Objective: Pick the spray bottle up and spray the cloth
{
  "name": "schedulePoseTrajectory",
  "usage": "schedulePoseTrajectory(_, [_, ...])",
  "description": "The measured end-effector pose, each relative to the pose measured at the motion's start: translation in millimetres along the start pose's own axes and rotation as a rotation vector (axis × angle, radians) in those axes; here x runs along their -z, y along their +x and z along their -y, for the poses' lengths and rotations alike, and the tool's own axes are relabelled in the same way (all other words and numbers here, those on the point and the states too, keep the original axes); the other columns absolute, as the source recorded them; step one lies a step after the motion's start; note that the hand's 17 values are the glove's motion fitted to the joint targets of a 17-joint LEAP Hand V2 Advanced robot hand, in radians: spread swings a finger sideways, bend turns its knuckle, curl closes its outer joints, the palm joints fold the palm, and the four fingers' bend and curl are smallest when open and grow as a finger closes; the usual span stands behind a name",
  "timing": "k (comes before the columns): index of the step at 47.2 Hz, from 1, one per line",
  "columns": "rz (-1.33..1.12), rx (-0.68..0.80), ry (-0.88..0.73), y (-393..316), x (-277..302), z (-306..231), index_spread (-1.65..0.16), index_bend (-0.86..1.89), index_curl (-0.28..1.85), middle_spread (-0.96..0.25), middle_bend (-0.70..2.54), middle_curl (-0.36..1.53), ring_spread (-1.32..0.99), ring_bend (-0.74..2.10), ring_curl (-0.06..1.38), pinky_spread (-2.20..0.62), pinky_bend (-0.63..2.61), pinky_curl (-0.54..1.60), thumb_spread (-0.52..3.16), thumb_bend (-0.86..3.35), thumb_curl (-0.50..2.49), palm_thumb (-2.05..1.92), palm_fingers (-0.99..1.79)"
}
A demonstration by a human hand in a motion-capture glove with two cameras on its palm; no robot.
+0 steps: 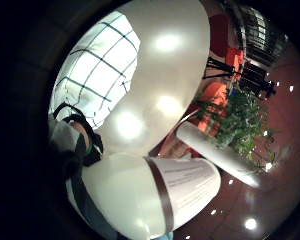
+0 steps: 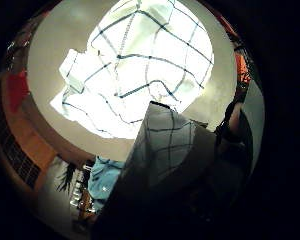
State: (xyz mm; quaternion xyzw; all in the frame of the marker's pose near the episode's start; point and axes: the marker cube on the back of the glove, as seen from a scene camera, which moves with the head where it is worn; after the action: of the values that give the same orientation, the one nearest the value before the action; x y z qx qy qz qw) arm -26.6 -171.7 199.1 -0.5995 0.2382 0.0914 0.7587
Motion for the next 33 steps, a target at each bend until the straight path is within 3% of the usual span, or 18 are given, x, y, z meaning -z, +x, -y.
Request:
schedulePoseTrajectory(7, [0.186, 0.081, 0.087, 1, 27, -12, -0.19, 0.52, 0.56, -0.13, 0.65, 0.54, -0.19, 0.70, 0.48, -0.24, 0.40, 0.40, 0.27, -0.03, 0.81, 0.88, 1.40])
schedulePoseTrajectory(12, [0.408, 0.223, 0.217, -5, 58, -24, -0.19, 0.52, 0.56, -0.13, 0.65, 0.54, -0.19, 0.70, 0.48, -0.24, 0.40, 0.40, 0.27, -0.03, 0.82, 0.88, 1.40])
schedulePoseTrajectory(25, [1.077, 0.531, 0.753, -50, 128, -49, -0.19, 0.51, 0.56, -0.12, 0.66, 0.53, -0.19, 0.70, 0.48, -0.25, 0.40, 0.40, 0.27, -0.03, 0.83, 0.88, 1.40])
schedulePoseTrajectory(33, [1.581, 0.634, 0.867, -106, 144, -31, -0.19, 0.52, 0.56, -0.12, 0.65, 0.53, -0.19, 0.70, 0.48, -0.25, 0.40, 0.40, 0.27, -0.03, 0.84, 0.88, 1.40])
